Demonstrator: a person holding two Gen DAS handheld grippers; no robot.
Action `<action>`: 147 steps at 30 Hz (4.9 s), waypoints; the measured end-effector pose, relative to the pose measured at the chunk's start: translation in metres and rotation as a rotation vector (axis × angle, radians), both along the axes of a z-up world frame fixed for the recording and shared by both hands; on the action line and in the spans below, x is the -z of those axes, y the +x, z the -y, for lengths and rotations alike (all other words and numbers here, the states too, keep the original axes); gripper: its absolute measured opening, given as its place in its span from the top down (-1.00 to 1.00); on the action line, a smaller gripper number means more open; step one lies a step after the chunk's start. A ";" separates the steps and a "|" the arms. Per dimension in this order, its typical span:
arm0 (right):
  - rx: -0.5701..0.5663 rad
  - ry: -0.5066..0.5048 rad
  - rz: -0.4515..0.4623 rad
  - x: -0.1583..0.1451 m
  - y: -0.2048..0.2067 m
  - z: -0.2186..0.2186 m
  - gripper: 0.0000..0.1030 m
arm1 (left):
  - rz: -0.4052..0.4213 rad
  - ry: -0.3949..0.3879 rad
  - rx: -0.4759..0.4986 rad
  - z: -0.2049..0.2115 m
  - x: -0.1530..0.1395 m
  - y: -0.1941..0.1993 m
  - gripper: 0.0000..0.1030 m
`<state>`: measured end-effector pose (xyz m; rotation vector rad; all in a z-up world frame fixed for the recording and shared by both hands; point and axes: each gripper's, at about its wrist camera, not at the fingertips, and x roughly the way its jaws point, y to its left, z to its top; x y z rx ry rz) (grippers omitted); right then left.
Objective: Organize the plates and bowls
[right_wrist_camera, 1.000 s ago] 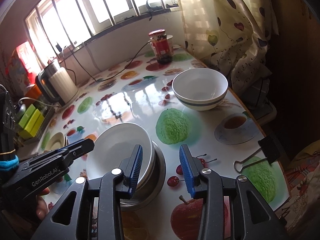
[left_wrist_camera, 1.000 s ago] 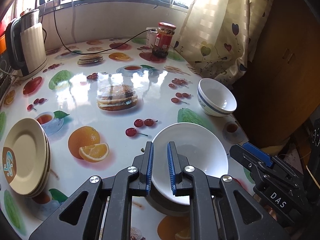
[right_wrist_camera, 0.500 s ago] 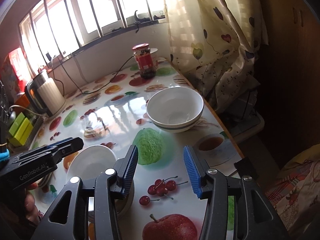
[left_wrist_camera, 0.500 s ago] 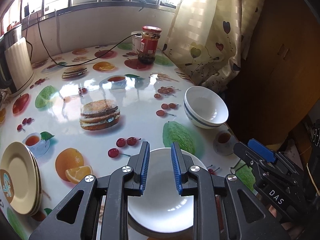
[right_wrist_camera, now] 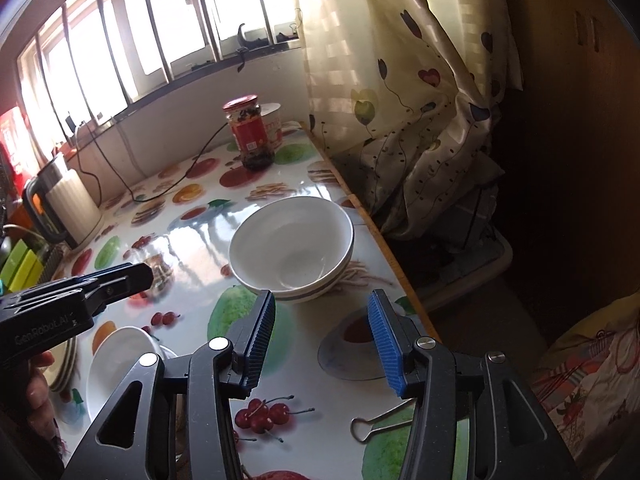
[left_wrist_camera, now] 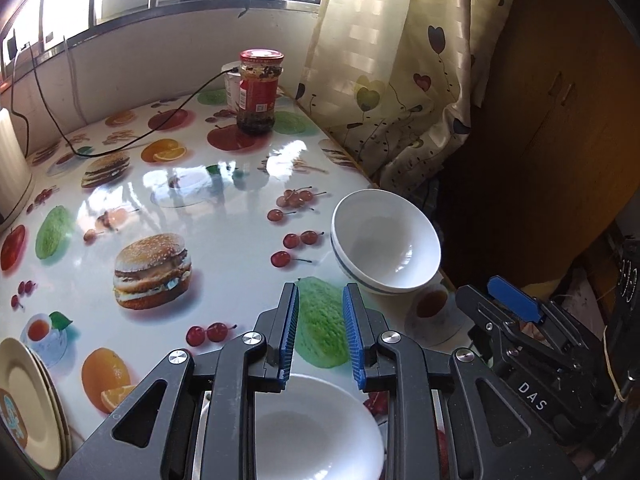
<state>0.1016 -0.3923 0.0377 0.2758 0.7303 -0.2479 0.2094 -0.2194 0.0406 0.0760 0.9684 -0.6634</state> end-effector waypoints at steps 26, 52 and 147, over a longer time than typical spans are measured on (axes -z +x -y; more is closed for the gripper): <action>-0.039 0.049 -0.086 0.031 0.063 0.045 0.20 | -0.087 0.148 0.020 0.069 0.037 0.043 0.54; -0.049 0.061 -0.095 0.036 0.078 0.045 0.68 | -0.107 0.145 0.023 0.078 0.046 0.050 0.70; -0.098 0.049 0.101 -0.042 -0.038 -0.075 0.68 | 0.051 -0.047 -0.067 -0.055 -0.030 -0.043 0.71</action>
